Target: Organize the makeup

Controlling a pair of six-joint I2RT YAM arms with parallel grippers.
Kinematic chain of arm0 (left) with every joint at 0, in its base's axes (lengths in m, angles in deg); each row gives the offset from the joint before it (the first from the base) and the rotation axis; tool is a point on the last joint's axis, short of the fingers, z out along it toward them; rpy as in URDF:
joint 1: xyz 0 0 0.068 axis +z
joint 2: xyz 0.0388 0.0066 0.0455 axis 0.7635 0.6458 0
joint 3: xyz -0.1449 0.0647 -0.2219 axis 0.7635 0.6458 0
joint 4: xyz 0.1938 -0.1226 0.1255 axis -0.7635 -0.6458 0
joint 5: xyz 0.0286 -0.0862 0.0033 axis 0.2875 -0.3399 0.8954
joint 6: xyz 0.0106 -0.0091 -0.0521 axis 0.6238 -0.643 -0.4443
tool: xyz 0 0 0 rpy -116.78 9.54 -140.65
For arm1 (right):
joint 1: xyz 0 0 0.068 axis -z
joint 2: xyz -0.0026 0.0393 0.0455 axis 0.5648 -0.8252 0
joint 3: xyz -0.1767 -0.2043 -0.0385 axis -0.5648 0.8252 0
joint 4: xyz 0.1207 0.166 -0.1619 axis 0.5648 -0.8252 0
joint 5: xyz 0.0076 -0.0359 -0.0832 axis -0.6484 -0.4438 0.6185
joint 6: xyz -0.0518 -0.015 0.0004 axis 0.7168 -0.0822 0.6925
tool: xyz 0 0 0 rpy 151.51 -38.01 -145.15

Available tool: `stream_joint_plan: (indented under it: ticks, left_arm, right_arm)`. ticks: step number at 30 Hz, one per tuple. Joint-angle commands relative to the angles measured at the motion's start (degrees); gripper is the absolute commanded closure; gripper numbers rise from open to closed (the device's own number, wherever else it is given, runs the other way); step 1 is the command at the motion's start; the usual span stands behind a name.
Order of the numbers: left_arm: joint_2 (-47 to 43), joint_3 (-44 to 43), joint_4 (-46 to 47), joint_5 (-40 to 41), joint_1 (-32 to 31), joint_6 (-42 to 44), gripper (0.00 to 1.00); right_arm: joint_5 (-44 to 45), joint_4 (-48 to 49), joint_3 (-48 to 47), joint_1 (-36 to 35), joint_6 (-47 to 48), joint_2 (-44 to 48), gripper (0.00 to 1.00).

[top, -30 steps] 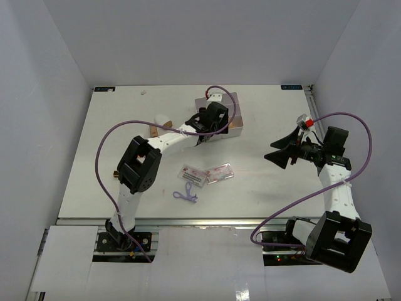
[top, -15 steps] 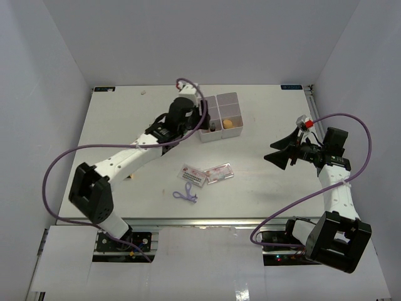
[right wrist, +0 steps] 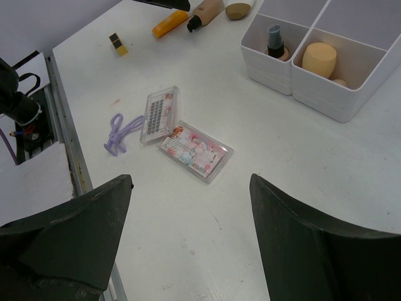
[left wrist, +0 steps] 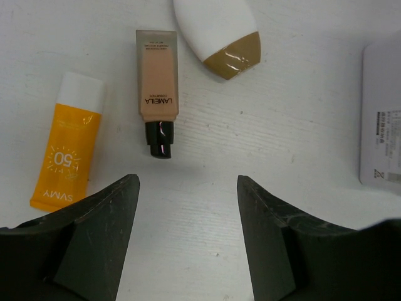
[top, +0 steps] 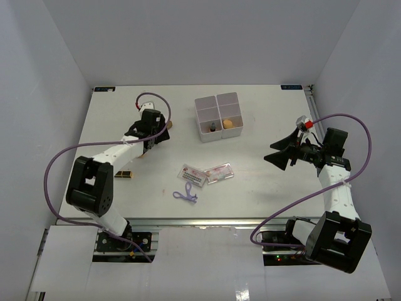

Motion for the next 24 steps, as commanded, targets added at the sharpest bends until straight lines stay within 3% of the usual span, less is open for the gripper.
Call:
stream_joint_plan:
  ticks: [1,24]
  left_arm:
    - [3.4,-0.9,5.0,5.0,0.3,-1.5,0.25]
    - [18.1,-11.5,6.7,11.7,0.9,1.7,0.31]
  right_arm:
    - [-1.4,-0.3,-0.1,0.3,0.6,0.4,0.18]
    - [-1.0,-0.5,-0.3,0.3,0.9,-0.5,0.18]
